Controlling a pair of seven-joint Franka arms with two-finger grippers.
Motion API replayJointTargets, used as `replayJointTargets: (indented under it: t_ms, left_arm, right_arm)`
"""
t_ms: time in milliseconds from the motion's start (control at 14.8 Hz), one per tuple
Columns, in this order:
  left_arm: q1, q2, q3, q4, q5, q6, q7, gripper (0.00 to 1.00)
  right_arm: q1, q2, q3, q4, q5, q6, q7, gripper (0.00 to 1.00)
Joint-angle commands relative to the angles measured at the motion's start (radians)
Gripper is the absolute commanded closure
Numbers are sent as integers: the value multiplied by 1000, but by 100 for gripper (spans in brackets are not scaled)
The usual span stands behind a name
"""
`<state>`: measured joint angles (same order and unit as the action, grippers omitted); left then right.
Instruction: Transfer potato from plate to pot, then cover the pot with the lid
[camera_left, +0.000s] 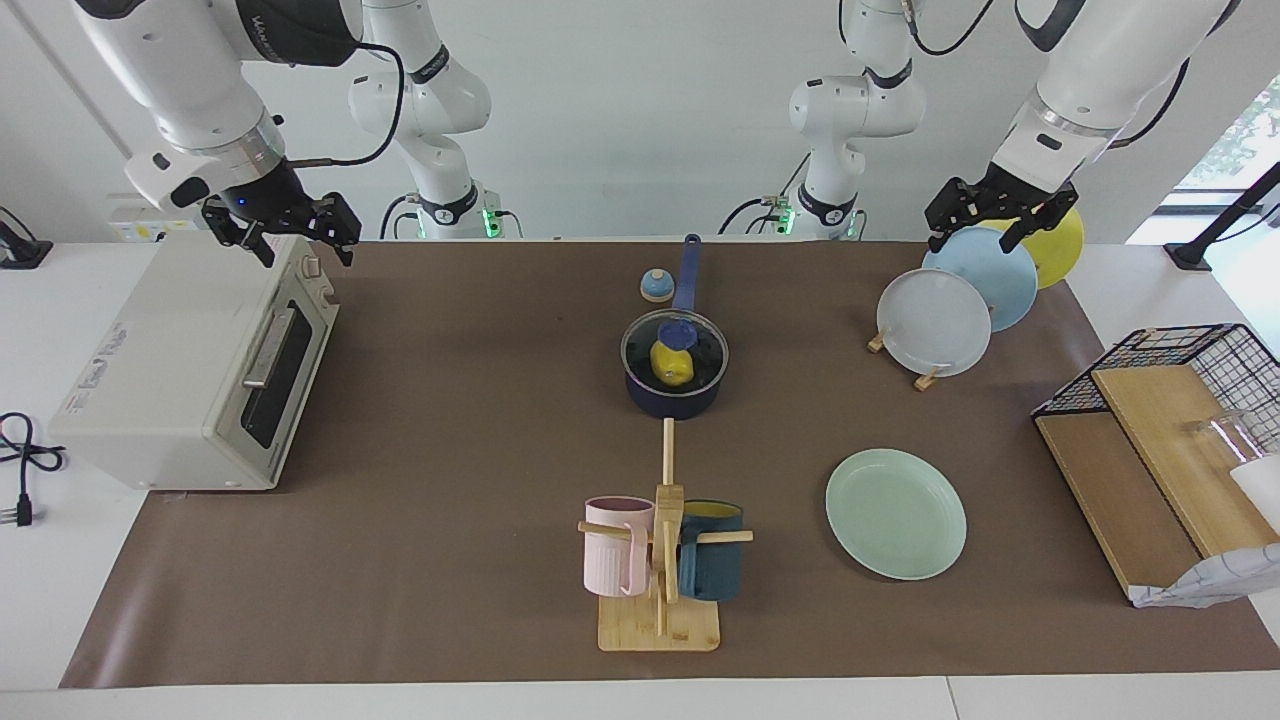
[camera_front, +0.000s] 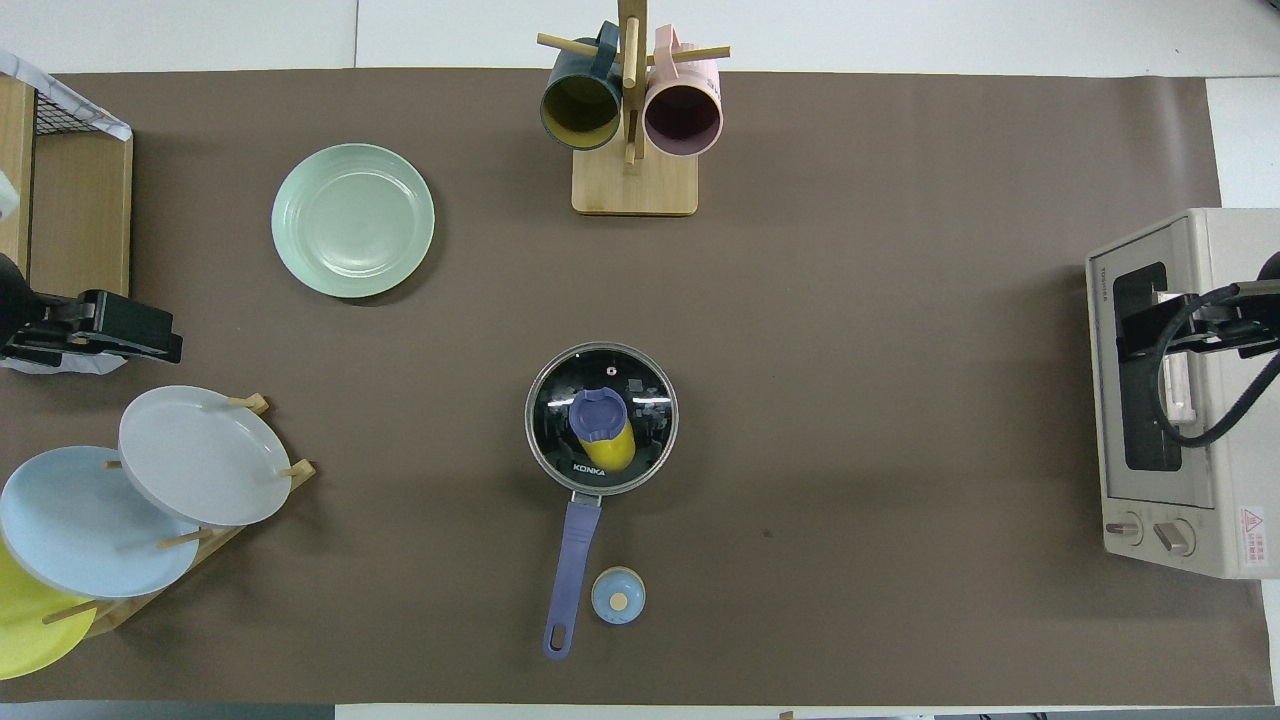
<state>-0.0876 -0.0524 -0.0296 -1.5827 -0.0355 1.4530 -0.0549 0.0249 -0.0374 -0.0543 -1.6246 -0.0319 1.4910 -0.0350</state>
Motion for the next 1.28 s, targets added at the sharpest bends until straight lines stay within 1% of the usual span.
replayJointTargets:
  t_ms: [0, 1214]
  left_arm:
    - [-6, -12, 8, -5, -6, -2, -6, 0]
    - [-6, -14, 8, -5, -6, -2, -6, 0]
  right_arm:
    - [-16, -13, 8, -23, 9, 35, -20, 0]
    - [4, -6, 18, -8, 6, 38, -19, 0]
